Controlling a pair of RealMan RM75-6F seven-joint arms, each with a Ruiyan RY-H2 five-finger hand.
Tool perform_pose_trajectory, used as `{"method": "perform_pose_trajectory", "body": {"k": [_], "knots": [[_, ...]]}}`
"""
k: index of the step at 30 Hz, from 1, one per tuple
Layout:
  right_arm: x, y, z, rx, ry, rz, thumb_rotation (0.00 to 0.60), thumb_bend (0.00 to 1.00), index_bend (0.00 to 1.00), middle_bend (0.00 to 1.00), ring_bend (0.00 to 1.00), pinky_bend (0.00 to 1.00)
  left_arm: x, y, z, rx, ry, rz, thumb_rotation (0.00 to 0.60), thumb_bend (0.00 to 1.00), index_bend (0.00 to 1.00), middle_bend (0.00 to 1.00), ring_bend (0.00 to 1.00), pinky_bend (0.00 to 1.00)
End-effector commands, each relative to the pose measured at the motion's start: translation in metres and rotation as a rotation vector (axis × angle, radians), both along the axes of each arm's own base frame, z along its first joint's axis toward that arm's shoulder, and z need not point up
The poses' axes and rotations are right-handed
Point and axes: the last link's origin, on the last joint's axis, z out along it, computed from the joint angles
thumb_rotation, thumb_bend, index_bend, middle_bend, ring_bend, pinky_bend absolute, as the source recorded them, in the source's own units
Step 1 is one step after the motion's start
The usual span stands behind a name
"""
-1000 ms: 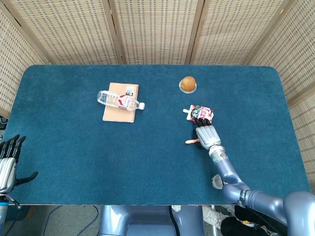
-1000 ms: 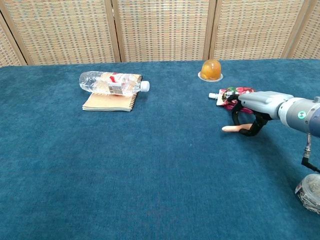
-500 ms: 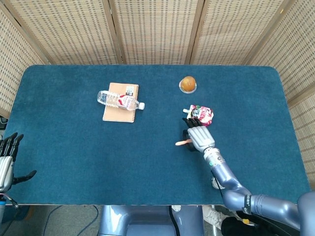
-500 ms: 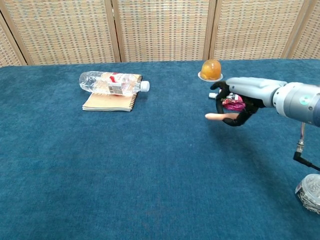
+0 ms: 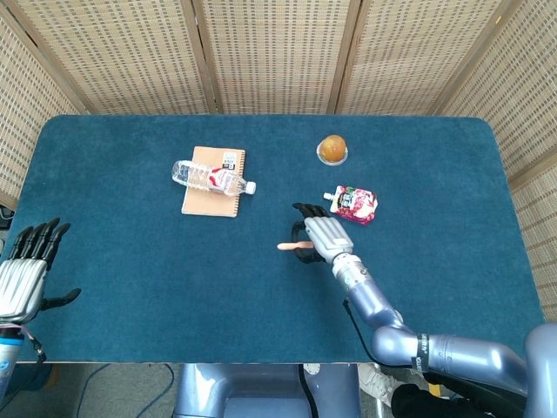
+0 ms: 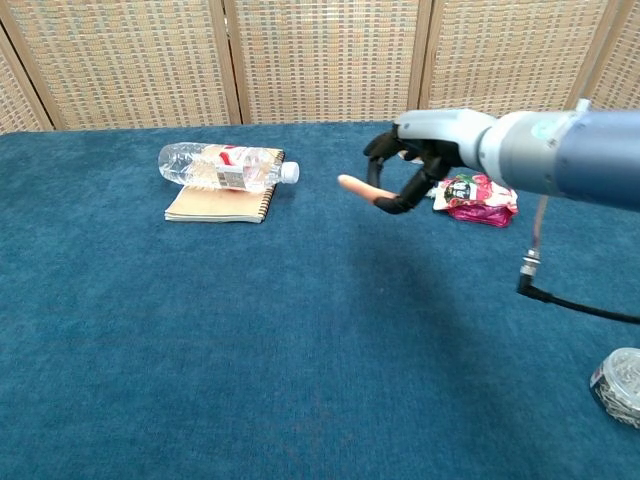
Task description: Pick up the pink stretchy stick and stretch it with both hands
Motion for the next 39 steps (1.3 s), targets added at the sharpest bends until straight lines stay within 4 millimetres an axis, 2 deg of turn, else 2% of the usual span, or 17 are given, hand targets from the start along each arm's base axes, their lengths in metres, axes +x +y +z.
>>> {"method": "perform_pose_trajectory", "body": {"k": [1,5,7,11,16,23,27,34,39], "knots": [[0.029,-0.006,-0.004,0.024,-0.046,-0.010,0.600,0.59,0.63,0.16,0.00,0.00,0.006,0.017,-0.001,-0.004,0.030,-0.055,0.600,0.00,0.00,0.00,0.00,0.00],[0.053,-0.011,-0.012,0.035,-0.098,-0.054,0.600,0.59,0.63,0.16,0.00,0.00,0.018,0.039,-0.009,-0.010,0.046,-0.123,0.600,0.00,0.00,0.00,0.00,0.00],[0.073,-0.010,-0.021,0.040,-0.103,-0.041,0.600,0.59,0.63,0.16,0.00,0.00,0.035,0.056,-0.019,-0.028,0.058,-0.203,0.600,0.00,0.00,0.00,0.00,0.00],[0.088,-0.007,-0.028,0.042,-0.097,-0.035,0.600,0.59,0.63,0.16,0.00,0.00,0.048,0.068,-0.026,-0.045,0.061,-0.260,0.600,0.00,0.00,0.00,0.00,0.00],[0.107,-0.001,-0.037,0.040,-0.090,-0.016,0.600,0.60,0.64,0.17,0.00,0.00,0.075,0.087,-0.042,-0.104,0.048,-0.384,0.600,0.00,0.12,0.00,0.00,0.00],[0.110,0.007,-0.050,0.036,-0.072,-0.015,0.600,0.60,0.64,0.17,0.00,0.00,0.112,0.099,-0.077,-0.199,-0.048,-0.485,0.600,0.02,0.27,0.00,0.00,0.00],[0.110,0.008,-0.053,0.035,-0.071,-0.015,0.600,0.60,0.64,0.17,0.00,0.00,0.126,0.103,-0.092,-0.218,-0.068,-0.502,0.600,0.14,0.30,0.00,0.00,0.00],[0.107,0.009,-0.054,0.035,-0.067,-0.014,0.600,0.60,0.64,0.17,0.00,0.00,0.137,0.104,-0.109,-0.242,-0.048,-0.510,0.600,0.26,0.38,0.00,0.00,0.00],[0.105,0.009,-0.055,0.037,-0.073,-0.022,0.600,0.60,0.64,0.17,0.00,0.00,0.141,0.105,-0.116,-0.236,-0.003,-0.512,0.600,0.28,0.39,0.00,0.00,0.00]]}}
